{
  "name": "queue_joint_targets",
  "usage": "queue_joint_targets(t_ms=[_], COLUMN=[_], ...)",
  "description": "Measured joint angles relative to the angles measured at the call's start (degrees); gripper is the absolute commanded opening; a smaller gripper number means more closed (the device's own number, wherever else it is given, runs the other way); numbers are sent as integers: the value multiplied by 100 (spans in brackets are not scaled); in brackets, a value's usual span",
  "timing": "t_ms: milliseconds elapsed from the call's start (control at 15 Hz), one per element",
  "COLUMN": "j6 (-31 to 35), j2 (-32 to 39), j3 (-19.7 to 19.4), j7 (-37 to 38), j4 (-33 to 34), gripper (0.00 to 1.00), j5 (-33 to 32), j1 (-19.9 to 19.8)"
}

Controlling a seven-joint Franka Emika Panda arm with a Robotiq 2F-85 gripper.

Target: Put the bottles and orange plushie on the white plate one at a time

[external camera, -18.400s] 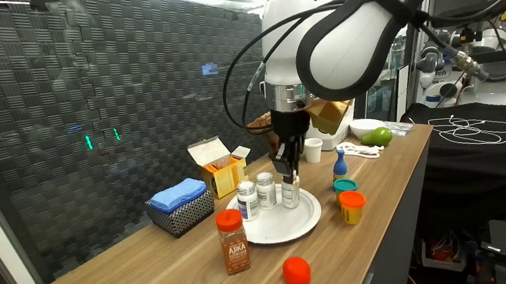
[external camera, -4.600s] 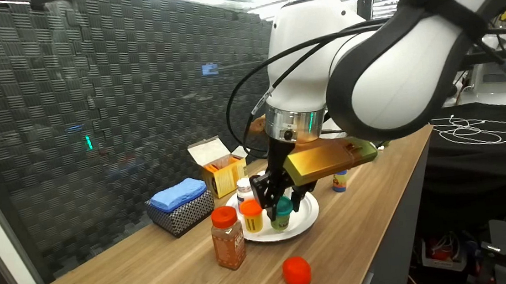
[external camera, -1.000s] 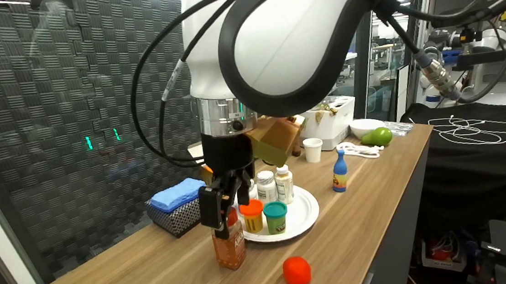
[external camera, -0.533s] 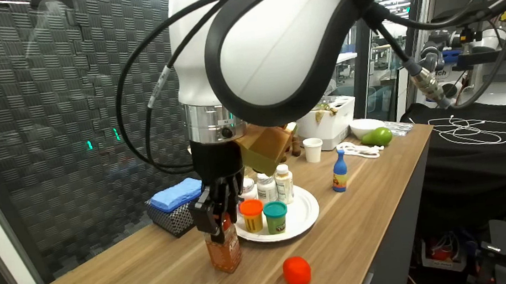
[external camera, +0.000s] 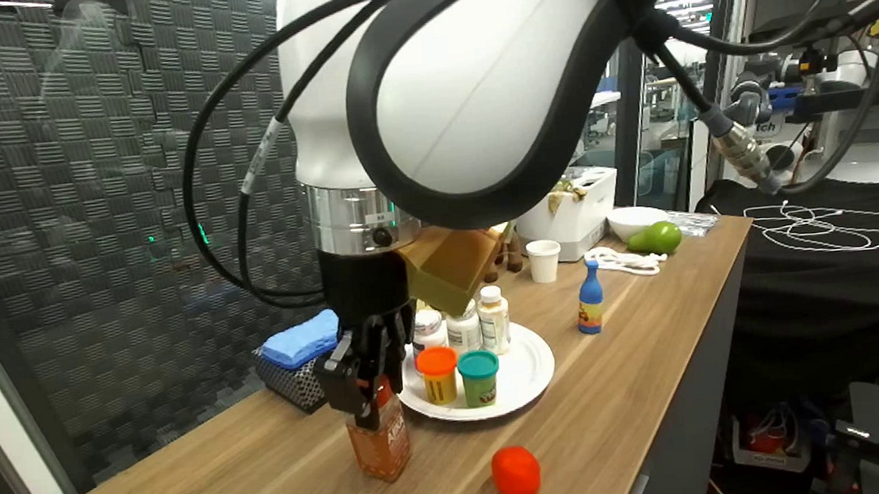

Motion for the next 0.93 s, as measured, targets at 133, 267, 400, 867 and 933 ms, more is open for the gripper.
queue_joint_targets(t_ms=[133,267,400,867,933], j6=[-3,-8,-7,19,8], j2=[-37,-123,-266,-956,-1036], j3=[-9,-68,-162,-530,-572], j7=[234,586,1026,3415,3856], j4=[1,-3,-23,-312,-383], gripper=[24,24,24,24,24], j5=[2,-4,-27,-980,-1298], j1=[4,16,39,164,164])
